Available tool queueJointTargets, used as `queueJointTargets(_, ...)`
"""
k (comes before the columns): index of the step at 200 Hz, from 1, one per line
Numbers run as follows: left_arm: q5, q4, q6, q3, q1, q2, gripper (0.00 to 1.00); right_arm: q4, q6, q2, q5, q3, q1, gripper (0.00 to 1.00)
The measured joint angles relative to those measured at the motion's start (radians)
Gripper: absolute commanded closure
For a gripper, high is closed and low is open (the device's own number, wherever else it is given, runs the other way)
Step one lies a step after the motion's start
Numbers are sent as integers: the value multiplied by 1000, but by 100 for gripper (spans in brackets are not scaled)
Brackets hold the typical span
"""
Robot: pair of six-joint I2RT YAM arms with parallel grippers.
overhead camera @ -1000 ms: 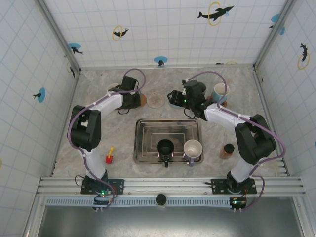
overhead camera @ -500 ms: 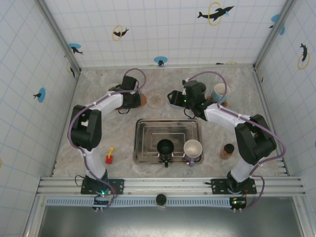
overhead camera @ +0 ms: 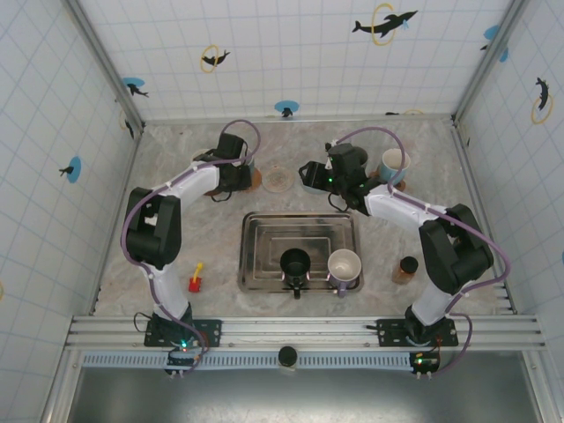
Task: Place the cup by the coaster
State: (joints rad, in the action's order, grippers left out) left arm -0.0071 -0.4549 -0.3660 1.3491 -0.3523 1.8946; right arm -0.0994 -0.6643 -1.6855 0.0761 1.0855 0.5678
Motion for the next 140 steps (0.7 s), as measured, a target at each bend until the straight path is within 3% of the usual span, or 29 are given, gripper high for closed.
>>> queueJointTargets(59,0,3,-1,-6,0,-37,62,0,0,0,0,0,1,32)
queueJointTargets(140,2,69,-63,-131,0,-289,62,15,6,47,-67,0,34,32)
